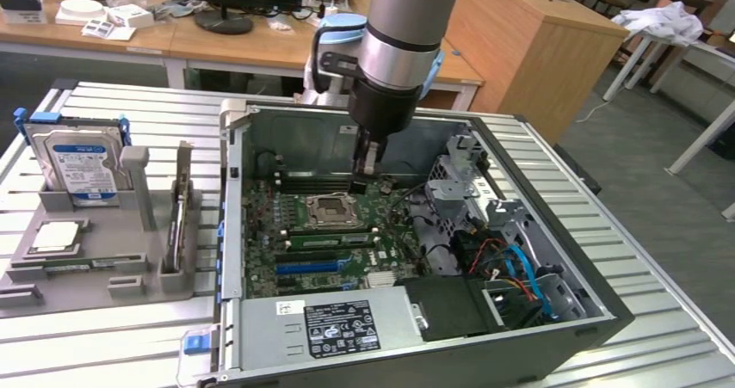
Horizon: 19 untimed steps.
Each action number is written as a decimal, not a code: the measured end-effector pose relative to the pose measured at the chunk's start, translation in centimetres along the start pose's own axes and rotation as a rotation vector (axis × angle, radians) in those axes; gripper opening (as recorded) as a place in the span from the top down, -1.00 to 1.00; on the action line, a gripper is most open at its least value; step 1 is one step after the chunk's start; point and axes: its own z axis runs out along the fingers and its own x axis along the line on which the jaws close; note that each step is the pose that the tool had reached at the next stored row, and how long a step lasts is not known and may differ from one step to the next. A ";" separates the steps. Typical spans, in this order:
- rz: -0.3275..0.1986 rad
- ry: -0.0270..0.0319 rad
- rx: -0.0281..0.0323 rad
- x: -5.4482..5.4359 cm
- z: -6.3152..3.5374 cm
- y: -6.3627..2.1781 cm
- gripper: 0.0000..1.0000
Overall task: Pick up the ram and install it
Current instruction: 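Press down the ram until it locks into place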
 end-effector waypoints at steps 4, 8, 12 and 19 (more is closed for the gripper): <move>0.063 -0.0003 0.0035 0.0 0.01 0.00 0.79; 0.120 -0.0007 0.0067 0.0 0.02 0.00 0.79; 0.181 -0.0010 0.0101 0.0 0.03 0.01 0.79; 0.286 -0.0017 0.0159 0.0 0.04 0.02 0.79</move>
